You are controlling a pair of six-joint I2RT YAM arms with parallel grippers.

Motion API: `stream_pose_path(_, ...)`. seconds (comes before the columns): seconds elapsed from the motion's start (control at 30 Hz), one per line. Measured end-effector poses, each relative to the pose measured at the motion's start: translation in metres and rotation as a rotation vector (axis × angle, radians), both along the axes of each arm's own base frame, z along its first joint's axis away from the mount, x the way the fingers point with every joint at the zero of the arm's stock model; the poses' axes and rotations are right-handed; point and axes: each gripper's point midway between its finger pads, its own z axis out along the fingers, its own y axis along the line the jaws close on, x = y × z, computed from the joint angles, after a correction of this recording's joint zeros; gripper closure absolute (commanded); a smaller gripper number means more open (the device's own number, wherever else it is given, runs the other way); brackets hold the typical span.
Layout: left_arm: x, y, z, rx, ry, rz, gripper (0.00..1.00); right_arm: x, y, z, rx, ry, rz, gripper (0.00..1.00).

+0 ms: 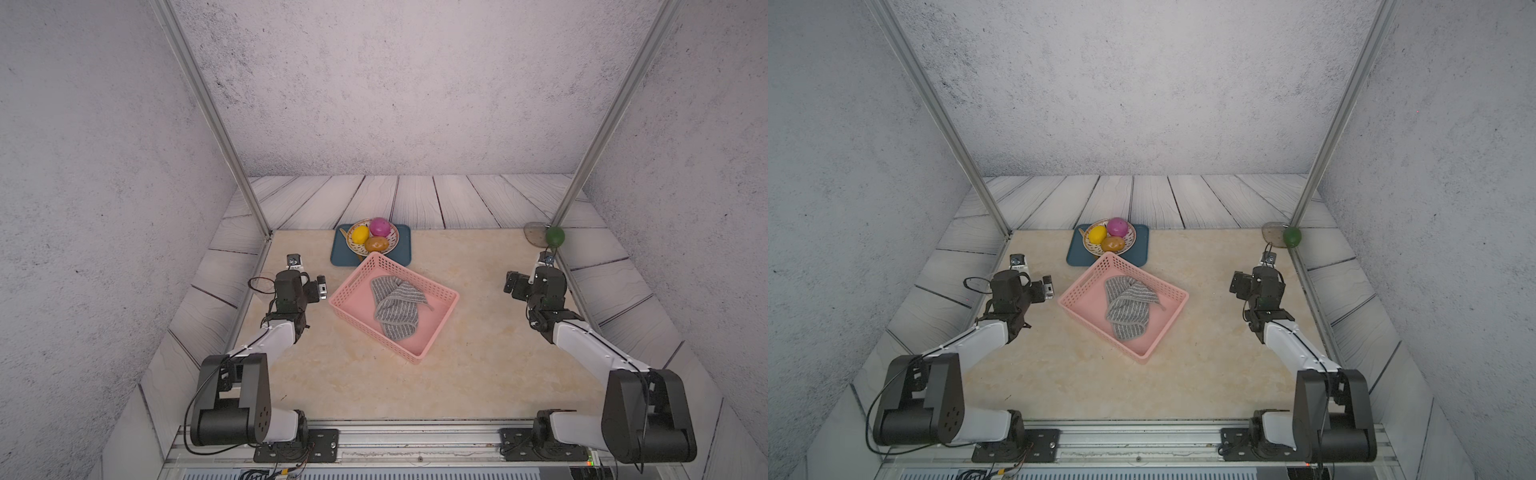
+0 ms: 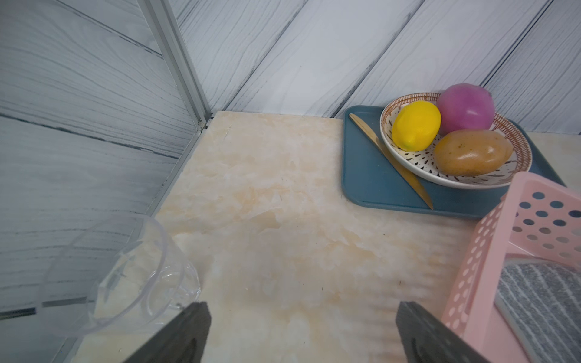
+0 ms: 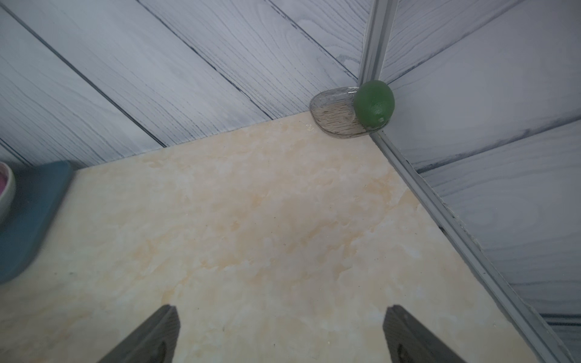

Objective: Fold the square dishcloth
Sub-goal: Pick up the cleaning item from the bin.

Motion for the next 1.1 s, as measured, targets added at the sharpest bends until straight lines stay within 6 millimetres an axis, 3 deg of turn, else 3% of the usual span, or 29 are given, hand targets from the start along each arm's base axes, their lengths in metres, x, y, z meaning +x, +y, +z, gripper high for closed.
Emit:
stream_pose_path(0.1,-0.009,-0.001,0.002,-0.035,0.036,0.013,0.0,-0.012,0.004,0.003,0.076,0.017,-0.021,0.01)
stream_pose_path(0.3,-0.027,-0.004,0.009,-0.127,0.066,0.046,0.0,-0.037,0.026,-0.008,0.149,0.119,0.021,0.01)
stream_pose_path(0.4,-0.034,-0.006,0.015,-0.172,0.066,0.055,0.0,-0.046,0.053,-0.006,0.151,0.167,0.109,0.01)
stream_pose_path(0.53,-0.041,-0.011,0.013,-0.231,0.089,0.059,0.0,-0.052,0.103,0.013,0.126,0.181,0.258,0.01)
stream_pose_path(0.73,-0.046,-0.019,0.012,-0.314,0.105,0.057,0.0,-0.052,0.174,0.029,0.075,0.228,0.463,0.11)
stream_pose_path(1.1,-0.059,-0.039,0.011,-0.395,0.124,0.033,0.0,-0.047,0.261,-0.034,-0.104,0.489,0.679,0.21)
